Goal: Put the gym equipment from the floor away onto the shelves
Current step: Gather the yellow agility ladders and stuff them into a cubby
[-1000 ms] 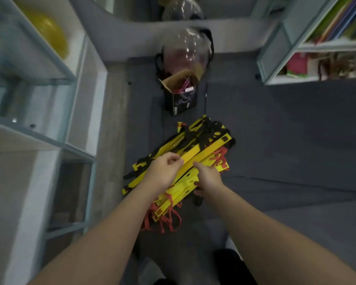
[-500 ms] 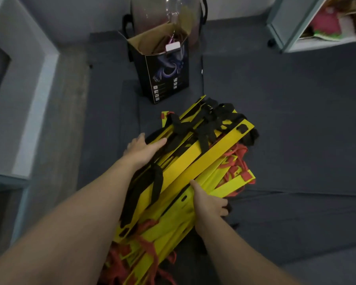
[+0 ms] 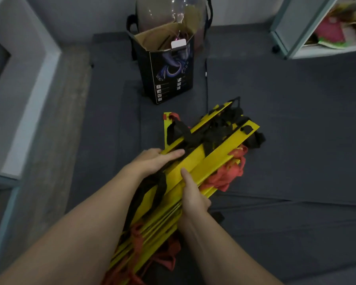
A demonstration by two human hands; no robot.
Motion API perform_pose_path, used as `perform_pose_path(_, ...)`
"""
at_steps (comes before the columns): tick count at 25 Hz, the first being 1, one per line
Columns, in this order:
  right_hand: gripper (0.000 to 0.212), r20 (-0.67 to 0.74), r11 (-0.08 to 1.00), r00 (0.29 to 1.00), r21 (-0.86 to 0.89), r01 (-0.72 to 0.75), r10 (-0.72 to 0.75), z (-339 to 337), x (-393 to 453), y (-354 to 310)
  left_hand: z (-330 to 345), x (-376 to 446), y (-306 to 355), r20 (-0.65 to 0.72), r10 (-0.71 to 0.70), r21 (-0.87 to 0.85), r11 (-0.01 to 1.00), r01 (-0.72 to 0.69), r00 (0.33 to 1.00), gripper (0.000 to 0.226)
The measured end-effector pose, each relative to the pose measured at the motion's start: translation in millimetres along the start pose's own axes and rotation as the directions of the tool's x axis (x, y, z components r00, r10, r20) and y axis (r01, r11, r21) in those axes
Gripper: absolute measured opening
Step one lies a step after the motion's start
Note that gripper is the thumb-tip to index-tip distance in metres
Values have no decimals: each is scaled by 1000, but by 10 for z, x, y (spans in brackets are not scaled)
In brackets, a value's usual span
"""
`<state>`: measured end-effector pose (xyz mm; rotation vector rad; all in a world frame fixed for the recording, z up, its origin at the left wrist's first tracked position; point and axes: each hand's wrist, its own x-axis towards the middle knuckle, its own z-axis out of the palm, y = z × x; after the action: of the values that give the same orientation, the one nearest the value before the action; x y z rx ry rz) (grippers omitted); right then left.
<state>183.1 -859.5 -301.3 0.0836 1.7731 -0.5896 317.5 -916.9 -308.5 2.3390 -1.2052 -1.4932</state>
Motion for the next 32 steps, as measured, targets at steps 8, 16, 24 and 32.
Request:
perform_pose_path(8, 107, 103, 986, 986, -88, 139, -129, -267, 144, 197, 340, -334, -91, 264, -119, -239, 953, 184, 957, 124)
perform_pose_path(16, 64, 276, 949, 922, -86, 304, -271, -342, 68, 228, 529, -899, -205, 282, -83, -551, 801, 232, 956, 65)
perform_pose_path(24, 90, 538, 479, 809, -659, 579, -238, -25, 94, -142, 321, -782, -392, 83, -133, -717, 681, 151, 988, 72)
perform_pose_path(32, 114, 551, 737, 810, -459, 496, -202, 190, 207, -56, 402, -577, -419, -42, -222, -729, 673, 122, 974, 88)
